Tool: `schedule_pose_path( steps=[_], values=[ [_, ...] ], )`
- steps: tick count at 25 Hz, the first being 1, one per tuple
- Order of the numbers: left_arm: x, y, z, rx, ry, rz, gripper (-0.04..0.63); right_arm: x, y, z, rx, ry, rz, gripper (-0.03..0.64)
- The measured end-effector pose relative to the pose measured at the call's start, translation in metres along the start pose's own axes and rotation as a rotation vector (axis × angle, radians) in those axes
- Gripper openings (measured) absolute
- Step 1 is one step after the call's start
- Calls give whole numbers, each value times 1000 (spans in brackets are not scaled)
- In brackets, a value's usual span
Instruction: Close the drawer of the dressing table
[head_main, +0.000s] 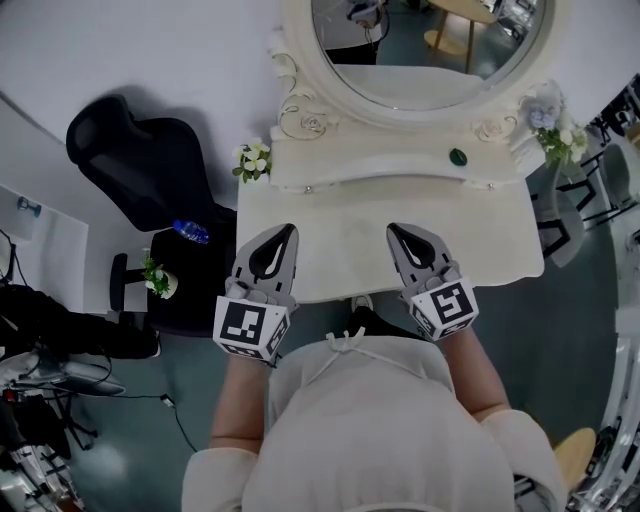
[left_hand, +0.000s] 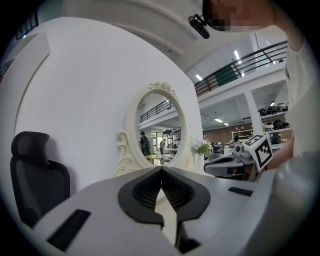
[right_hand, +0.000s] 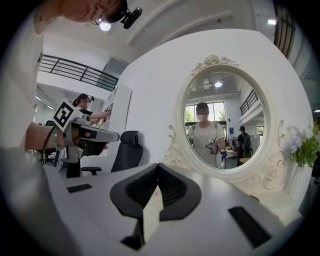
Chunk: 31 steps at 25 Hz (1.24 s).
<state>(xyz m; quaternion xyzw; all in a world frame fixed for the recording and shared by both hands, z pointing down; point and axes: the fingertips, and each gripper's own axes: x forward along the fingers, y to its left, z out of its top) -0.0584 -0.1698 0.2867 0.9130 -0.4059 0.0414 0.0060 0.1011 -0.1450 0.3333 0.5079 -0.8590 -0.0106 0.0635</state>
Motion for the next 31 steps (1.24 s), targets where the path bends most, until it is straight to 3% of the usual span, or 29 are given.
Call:
schedule_pose_path(
  steps=[6,31],
  values=[
    [2,-8,5,-11,-5,-31,18,-2,11,3,-15,-8,30,2],
    [26,0,-14,-53,45,-5,19,9,-4,9,-50,-10,46,2]
  ],
)
